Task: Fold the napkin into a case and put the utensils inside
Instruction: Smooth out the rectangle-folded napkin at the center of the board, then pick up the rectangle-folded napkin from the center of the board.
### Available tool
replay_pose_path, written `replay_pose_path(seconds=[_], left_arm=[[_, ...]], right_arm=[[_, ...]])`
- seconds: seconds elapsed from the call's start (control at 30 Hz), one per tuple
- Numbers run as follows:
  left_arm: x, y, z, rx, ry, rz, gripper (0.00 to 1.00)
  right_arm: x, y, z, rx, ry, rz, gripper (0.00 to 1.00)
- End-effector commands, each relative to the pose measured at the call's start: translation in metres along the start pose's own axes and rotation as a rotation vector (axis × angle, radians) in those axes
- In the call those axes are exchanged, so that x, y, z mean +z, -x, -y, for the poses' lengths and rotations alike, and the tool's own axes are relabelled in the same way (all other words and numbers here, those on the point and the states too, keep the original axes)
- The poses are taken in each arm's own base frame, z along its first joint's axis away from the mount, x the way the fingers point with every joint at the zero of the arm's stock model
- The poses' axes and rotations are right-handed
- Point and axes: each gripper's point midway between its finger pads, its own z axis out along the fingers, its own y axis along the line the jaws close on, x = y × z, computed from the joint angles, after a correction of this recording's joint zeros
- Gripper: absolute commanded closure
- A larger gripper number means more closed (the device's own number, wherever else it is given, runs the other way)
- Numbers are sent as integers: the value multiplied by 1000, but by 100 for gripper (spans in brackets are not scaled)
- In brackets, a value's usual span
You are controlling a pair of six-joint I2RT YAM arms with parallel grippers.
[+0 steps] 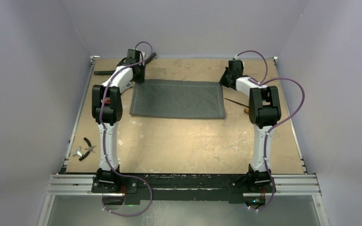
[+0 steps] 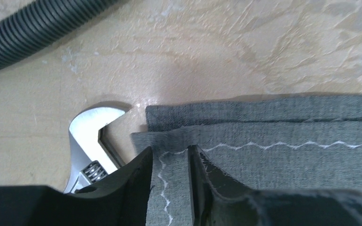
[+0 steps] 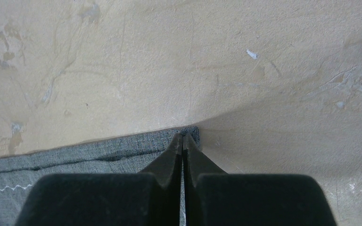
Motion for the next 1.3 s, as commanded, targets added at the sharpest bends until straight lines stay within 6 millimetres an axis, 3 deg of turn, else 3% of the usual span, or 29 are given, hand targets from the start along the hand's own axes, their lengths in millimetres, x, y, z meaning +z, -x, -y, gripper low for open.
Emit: replay_pose_path(seconds=[0.0,0.03,0.2,0.27,0.37,0.47,0.73,0.83,1.07,1.27], left_arm=[[-14,47,10,-29,-71,145,66],[-12,48,10,-27,-73,144,65],[-9,51,7,-23,-57,130,65],[-13,52,8,-25,-63,122,62],[-33,54,13,-8,-100,117,44],[-56,47,17,53,-142,106,40],[-100,-26,21,306,-271,-88,42],[-110,-45,16,370,-274,-123,44],[-108,-73,4,407,-230,-164,47],[-98,-83,1,414,-203,-156,48]], right_arm=[[-10,-9,19,4,-52,-48,100],[-13,-5,15,3,-37,-42,98],[-41,28,-1,7,-9,42,54],[-53,44,-1,9,-28,106,44],[-69,38,0,7,-23,103,36],[-77,19,6,2,-32,70,28],[-121,-59,29,-11,-59,-62,25],[-144,-77,45,-4,-99,-84,19],[-176,-129,46,69,-22,-225,22],[-174,-153,41,139,29,-296,40]])
